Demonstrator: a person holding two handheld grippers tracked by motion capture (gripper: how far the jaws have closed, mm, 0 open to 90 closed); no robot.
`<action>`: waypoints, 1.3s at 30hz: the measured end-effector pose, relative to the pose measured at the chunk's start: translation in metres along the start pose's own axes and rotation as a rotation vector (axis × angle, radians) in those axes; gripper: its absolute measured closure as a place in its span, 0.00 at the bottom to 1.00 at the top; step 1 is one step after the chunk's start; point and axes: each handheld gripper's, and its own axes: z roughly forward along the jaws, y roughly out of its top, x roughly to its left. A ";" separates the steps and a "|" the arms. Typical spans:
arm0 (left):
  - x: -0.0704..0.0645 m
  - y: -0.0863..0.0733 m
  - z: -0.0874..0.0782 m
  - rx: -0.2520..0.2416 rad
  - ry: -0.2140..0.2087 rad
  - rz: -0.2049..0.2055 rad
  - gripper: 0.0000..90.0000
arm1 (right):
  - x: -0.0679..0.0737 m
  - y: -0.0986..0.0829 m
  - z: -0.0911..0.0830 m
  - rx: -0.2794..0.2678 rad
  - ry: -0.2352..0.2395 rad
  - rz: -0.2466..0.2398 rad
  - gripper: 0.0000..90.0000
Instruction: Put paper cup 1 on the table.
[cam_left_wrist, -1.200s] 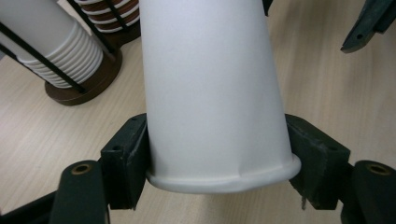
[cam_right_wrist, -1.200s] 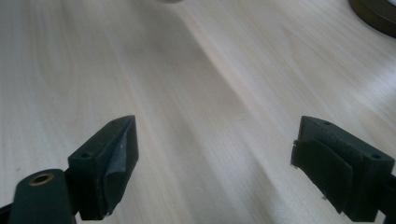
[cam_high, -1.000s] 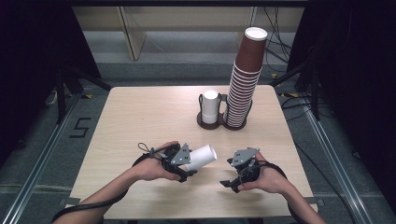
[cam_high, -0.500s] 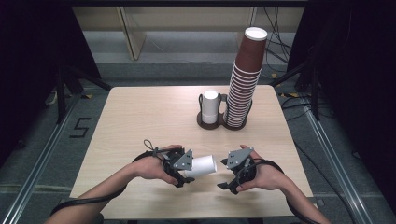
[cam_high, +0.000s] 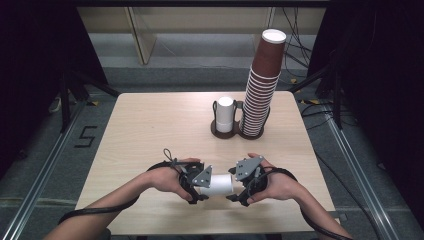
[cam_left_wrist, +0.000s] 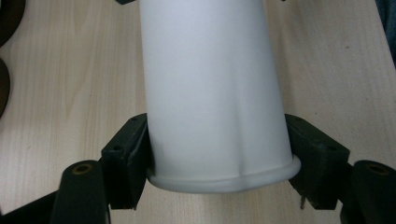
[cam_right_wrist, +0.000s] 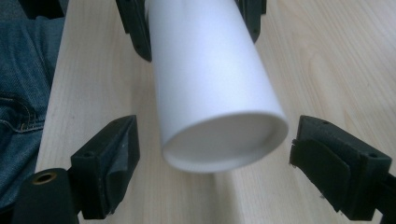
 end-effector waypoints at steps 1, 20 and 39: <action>0.000 0.000 0.000 0.005 -0.003 0.004 0.33 | 0.000 0.002 0.000 -0.005 -0.011 -0.016 0.17; -0.001 0.007 -0.001 0.052 -0.008 0.063 0.33 | 0.003 0.013 0.018 0.022 0.065 -0.060 0.26; -0.004 0.008 0.002 0.076 -0.007 0.080 0.32 | 0.005 0.010 0.024 0.015 0.046 -0.078 0.39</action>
